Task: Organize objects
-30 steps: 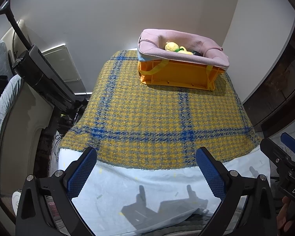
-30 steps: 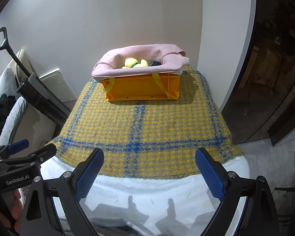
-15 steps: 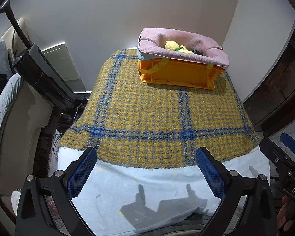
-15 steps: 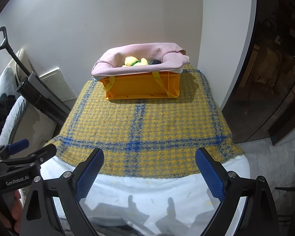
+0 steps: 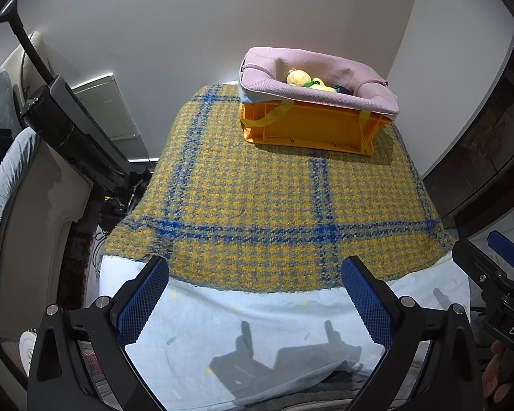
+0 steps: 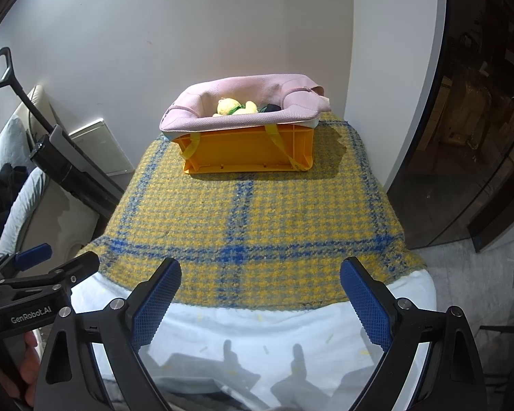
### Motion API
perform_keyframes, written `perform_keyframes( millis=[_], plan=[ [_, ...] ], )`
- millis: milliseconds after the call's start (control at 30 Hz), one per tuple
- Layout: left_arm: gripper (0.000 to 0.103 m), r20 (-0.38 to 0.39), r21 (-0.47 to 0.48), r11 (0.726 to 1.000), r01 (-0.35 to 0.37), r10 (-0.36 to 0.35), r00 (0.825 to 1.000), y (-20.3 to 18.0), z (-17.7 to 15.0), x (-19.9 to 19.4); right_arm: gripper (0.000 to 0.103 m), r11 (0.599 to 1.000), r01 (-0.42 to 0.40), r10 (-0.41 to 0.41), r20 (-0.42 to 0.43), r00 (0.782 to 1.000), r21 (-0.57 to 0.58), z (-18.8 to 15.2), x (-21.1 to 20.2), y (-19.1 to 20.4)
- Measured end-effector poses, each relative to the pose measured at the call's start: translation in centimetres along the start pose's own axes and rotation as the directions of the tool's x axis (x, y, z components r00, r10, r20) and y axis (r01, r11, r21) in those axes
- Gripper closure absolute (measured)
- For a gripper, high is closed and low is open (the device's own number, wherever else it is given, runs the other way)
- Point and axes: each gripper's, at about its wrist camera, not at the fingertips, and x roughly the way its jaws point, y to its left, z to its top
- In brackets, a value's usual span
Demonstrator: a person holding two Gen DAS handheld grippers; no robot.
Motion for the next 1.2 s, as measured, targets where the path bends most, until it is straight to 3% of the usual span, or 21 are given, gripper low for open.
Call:
perform_keyframes(
  millis=[1200],
  plan=[
    [0.001,-0.01,-0.014,1.0,-0.01,0.01,1.0,-0.04,-0.16,0.2,0.009,1.0,-0.003,0.003,0.004,1.0,0.008,-0.2,-0.03,0.22]
  ],
)
